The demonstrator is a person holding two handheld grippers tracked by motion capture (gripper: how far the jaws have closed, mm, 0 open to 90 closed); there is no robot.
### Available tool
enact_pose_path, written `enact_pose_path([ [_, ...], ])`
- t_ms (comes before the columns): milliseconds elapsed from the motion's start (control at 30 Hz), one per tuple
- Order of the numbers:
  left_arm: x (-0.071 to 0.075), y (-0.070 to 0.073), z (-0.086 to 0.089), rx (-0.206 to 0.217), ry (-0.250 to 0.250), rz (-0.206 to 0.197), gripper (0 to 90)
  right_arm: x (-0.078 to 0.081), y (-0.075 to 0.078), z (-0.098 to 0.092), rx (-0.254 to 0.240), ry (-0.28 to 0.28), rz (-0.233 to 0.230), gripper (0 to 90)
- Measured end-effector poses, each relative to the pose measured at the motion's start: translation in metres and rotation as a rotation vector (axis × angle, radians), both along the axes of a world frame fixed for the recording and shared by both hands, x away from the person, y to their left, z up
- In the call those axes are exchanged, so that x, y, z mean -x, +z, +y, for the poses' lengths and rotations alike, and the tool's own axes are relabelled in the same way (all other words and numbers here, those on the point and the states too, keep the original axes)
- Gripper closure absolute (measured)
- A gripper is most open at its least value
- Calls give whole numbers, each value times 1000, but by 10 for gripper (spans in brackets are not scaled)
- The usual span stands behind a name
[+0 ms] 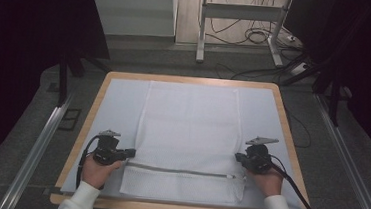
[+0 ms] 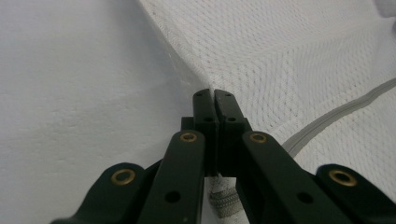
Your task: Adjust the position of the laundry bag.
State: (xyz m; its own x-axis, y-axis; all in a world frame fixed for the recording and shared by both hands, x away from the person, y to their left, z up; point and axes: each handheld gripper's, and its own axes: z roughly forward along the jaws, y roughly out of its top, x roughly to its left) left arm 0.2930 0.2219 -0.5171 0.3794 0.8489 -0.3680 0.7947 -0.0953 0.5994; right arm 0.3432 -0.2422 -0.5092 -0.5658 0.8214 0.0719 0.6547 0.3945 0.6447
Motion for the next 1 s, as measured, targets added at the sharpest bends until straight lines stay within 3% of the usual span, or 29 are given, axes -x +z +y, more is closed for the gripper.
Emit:
enact_pose_path([
  [433, 0, 1, -1, -5, 6, -5, 877, -1, -2, -1, 5, 4, 5, 861],
  [467, 0, 3, 0, 2, 15, -17, 791, -1, -1, -2, -6, 2, 8, 736],
  [533, 0, 8, 2, 17, 36, -37, 650, -1, 1, -4, -19, -8, -6, 593],
  [633, 4, 19, -3, 20, 64, -126, 530, -2, 5, -7, -52, -36, -25, 450],
  [667, 4, 19, -3, 20, 64, -126, 478, -2, 6, -8, -63, -41, -32, 422],
  [700, 6, 26, -9, 17, 65, -166, 437, -1, 8, -9, -71, -46, -41, 385],
  [733, 6, 29, -13, 25, 61, -172, 396, -1, 8, -10, -74, -48, -49, 350],
  [900, 7, 34, -32, 27, 2, -176, 350, 1, 12, -16, -88, -61, -81, 281],
  [1000, 6, 38, -50, 38, -48, -178, 357, 3, 13, -19, -71, -60, -92, 264],
])
